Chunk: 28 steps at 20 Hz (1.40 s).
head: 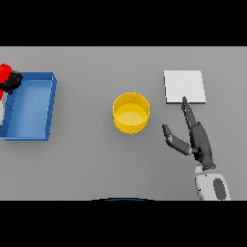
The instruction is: Pick up the red beaker and tilt it to pour out 1 green nut into yellow bowl. Pick up the yellow bowl and place it on the metallic measuring scale.
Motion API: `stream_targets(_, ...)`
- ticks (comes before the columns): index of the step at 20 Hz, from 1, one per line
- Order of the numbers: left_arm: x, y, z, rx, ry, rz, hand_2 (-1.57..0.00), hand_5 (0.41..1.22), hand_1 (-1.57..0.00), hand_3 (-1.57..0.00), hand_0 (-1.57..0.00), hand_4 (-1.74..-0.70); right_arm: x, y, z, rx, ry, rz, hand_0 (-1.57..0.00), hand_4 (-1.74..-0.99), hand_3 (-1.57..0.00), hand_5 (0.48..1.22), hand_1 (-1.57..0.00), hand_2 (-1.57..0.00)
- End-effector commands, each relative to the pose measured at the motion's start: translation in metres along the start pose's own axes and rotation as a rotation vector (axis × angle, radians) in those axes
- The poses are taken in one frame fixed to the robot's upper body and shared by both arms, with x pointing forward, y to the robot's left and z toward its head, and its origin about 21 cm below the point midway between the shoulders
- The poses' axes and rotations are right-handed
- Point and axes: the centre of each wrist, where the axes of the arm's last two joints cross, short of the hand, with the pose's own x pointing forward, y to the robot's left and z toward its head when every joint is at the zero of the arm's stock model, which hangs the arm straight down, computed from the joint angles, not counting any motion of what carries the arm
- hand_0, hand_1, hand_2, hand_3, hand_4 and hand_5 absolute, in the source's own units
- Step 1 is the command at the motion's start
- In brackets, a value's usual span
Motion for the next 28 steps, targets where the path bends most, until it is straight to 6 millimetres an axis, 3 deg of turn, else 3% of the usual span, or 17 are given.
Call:
stream_targets(1, -0.002, 0.008, 0.004, -0.009, -0.004, -0.002, -1.53, 0.818, -1.57, -1.53, -1.57, -1.52, -0.002, 0.0, 0.001, -0.005, 0.004, -0.004, 0.0, -1.155, 0.0, 0.67, 0.0, 0.0)
stream_targets(2, -0.003, 0.009, 0.009, -0.06, -0.047, -0.022, -1.28, 0.774, -1.34, -1.32, -1.47, -1.37, -0.001, -0.002, 0.0, -0.004, 0.005, 0.0, 0.0, -1.153, 0.0, 0.67, 0.0, 0.0)
stream_targets(3, -0.002, 0.012, 0.014, -0.101, -0.058, -0.024, -1.02, 0.737, -1.07, -1.05, -1.17, -1.23, -0.001, -0.001, 0.001, -0.001, 0.001, 0.0, 0.0, -1.151, 0.0, 0.67, 0.0, 0.0)
stream_targets(5, -0.003, 0.02, 0.017, -0.194, -0.063, 0.012, -0.65, 0.683, -0.69, -0.67, -0.75, -1.05, -0.002, -0.004, -0.002, -0.002, -0.006, 0.007, 0.0, -1.15, 0.0, 0.671, 0.0, 0.0)
stream_targets(7, -0.005, 0.019, 0.018, -0.221, -0.042, -0.067, -0.42, 0.651, -0.44, -0.43, -0.48, -0.92, 0.0, -0.004, 0.0, -0.002, -0.018, -0.007, 0.0, -1.155, 0.0, 0.67, 0.0, 0.0)
stream_targets(9, -0.006, 0.016, 0.017, -0.227, -0.018, -0.133, -0.27, 0.632, -0.28, -0.28, -0.31, -0.84, 0.0, -0.005, -0.003, -0.005, -0.01, 0.006, 0.0, -1.155, 0.0, 0.67, 0.0, 0.0)
stream_targets(16, -0.003, 0.013, 0.015, -0.172, -0.088, -0.144, -0.06, 0.633, -0.06, -0.06, -0.06, -0.78, 0.005, 0.002, -0.003, -0.007, 0.039, 0.102, 0.0, -1.131, 0.0, 0.631, 0.0, 0.0)
stream_targets(19, -0.005, 0.009, 0.017, -0.181, -0.135, -0.085, -0.03, 0.652, -0.03, -0.03, -0.03, -0.79, 0.011, -0.005, -0.017, 0.114, -0.017, 0.177, 0.0, -1.08, 0.0, 0.662, 0.0, 0.0)
stream_targets(21, -0.001, 0.003, 0.019, -0.195, -0.151, -0.061, -0.02, 0.661, -0.02, -0.02, -0.02, -0.8, 0.02, -0.01, -0.027, 0.213, -0.03, 0.319, 0.0, -1.103, 0.0, 0.662, 0.0, 0.0)
stream_targets(28, -0.001, 0.001, 0.025, -0.205, -0.139, -0.052, 0.0, 0.688, 0.0, 0.0, 0.0, -0.81, 0.042, 0.001, -0.071, 0.535, -0.155, 0.8, 0.0, -1.152, 0.0, 0.632, 0.0, 0.0)
